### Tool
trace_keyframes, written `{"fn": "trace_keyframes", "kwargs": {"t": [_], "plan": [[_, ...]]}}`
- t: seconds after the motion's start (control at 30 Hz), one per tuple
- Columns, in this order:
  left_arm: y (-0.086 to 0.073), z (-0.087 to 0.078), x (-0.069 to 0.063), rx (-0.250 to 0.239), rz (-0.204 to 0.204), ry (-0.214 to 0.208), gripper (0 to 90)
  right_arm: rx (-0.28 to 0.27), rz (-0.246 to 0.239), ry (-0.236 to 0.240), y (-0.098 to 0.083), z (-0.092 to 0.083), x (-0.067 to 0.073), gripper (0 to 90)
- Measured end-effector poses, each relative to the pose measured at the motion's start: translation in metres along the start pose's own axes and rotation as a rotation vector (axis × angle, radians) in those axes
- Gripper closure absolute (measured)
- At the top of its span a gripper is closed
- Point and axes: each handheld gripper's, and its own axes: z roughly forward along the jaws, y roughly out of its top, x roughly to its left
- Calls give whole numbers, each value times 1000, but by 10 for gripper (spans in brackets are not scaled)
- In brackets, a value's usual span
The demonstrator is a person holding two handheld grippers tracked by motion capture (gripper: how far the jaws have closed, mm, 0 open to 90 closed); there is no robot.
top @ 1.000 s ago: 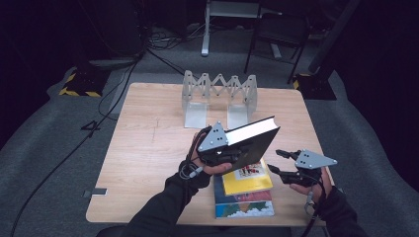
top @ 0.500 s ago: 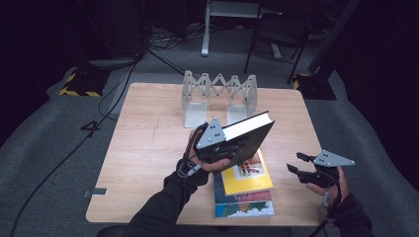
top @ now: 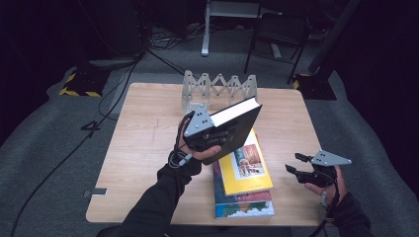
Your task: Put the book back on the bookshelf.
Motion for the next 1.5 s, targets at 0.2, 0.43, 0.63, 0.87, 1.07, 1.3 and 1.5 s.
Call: {"fn": "trace_keyframes", "kwargs": {"t": [0.2, 0.43, 0.63, 0.87, 1.07, 1.3, 1.5], "plan": [[8, -8, 17, -7, 1, 63, 520, 11, -5, 6, -1, 3, 1, 383], [5, -12, 39, -1, -50, 147, 520, 20, -8, 8, -1, 5, 2, 383], [-1, -13, 57, 16, -74, 208, 521, 19, -2, 11, -2, 5, 1, 384], [-8, -10, 74, 39, -95, 267, 521, 22, -2, 16, -2, 6, 2, 384], [-14, -5, 86, 65, -100, 310, 521, 24, 0, 18, -3, 7, 2, 384], [-26, 3, 101, 95, -120, 368, 521, 28, 1, 23, -3, 8, 2, 385], [-30, 8, 107, 113, -114, 410, 521, 33, -2, 25, -4, 10, 1, 385]]}}
